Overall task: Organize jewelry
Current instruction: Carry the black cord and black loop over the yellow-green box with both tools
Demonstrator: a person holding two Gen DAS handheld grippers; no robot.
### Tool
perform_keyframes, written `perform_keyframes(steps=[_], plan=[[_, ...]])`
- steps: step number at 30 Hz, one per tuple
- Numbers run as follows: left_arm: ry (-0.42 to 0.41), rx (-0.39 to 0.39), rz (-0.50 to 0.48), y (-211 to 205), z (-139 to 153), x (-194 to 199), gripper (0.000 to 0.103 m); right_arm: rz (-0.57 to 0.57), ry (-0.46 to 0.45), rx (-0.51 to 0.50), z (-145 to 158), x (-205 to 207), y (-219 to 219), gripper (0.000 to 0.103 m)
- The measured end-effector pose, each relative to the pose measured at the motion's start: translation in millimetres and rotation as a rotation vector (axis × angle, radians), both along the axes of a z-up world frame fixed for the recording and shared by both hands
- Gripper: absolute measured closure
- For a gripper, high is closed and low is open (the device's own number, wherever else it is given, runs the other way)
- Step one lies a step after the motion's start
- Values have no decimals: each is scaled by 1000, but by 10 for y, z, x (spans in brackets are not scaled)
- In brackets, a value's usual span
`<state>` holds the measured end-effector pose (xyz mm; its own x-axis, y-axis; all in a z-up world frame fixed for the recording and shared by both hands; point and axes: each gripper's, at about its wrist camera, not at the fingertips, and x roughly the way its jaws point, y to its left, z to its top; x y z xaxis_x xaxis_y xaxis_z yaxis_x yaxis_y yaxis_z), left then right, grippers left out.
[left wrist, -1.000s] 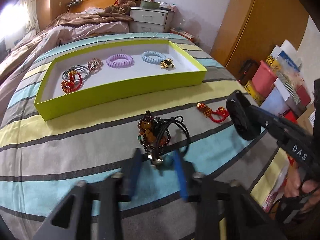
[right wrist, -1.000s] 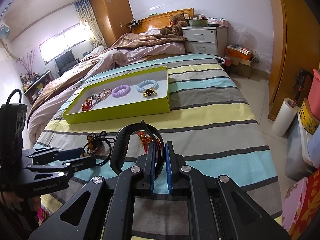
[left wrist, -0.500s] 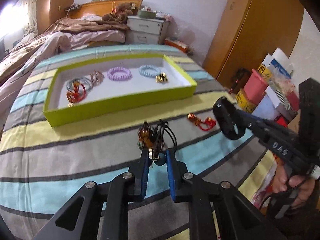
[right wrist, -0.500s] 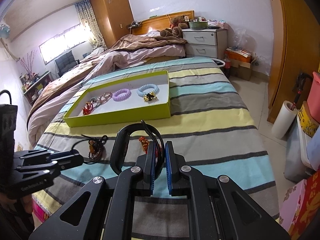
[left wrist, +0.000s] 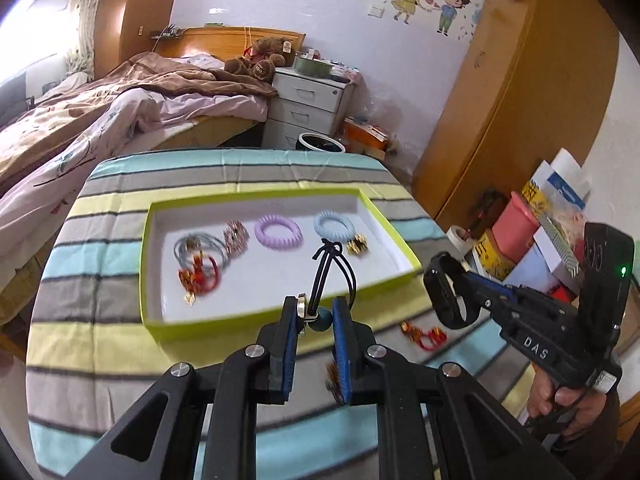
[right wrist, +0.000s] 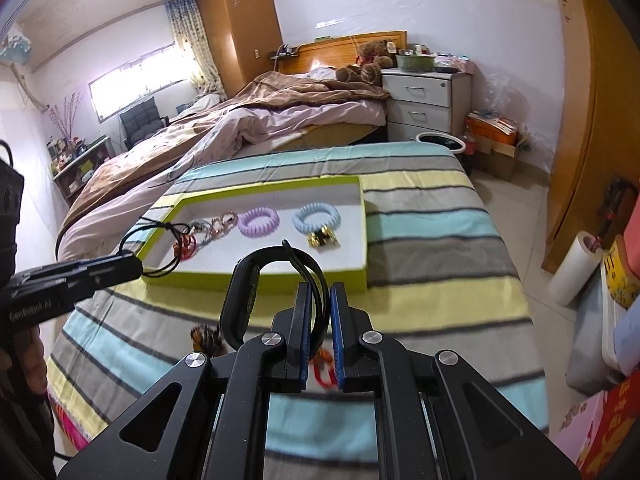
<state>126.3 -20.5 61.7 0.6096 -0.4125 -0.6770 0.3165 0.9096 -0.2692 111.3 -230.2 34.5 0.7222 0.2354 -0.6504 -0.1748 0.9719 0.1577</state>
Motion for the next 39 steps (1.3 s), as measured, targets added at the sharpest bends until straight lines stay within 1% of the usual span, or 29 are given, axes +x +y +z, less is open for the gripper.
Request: perform_keyframes(steps=[3,7,9,13,16,19,22,25,28,35,39], plan=[[-8,10,11,37,28,165,86,9,7,-1,5,153,44,93],[17,-4,17,69,-11,395,86,20,30,1,-29,369,85,93],[20,4,19,69,-43,494,86,30,46,-3,-59,480,126,93],[69,-12,36,94,-177,683,86,44,79,-18,-127,690,212,93],[78,4,30,73,-264,760,86,58,107,-30,-204,816,275,93],[115,-3,32,65,-379,839,86,73,128,-54,-273,903,332,93],[134,-1,32,47,-475,892,86,85,143,-71,-322,959,365,93],[168,-17,34,47,-572,940,86,102,158,-88,-370,995,403,93],[172,-2,43,52,-625,972,86,108,170,-101,-415,1026,428,93],[211,-13,59,105,-747,1014,86,114,175,-151,-466,1056,473,93],[212,-17,62,120,-758,1020,86,114,182,-165,-491,1071,487,93]])
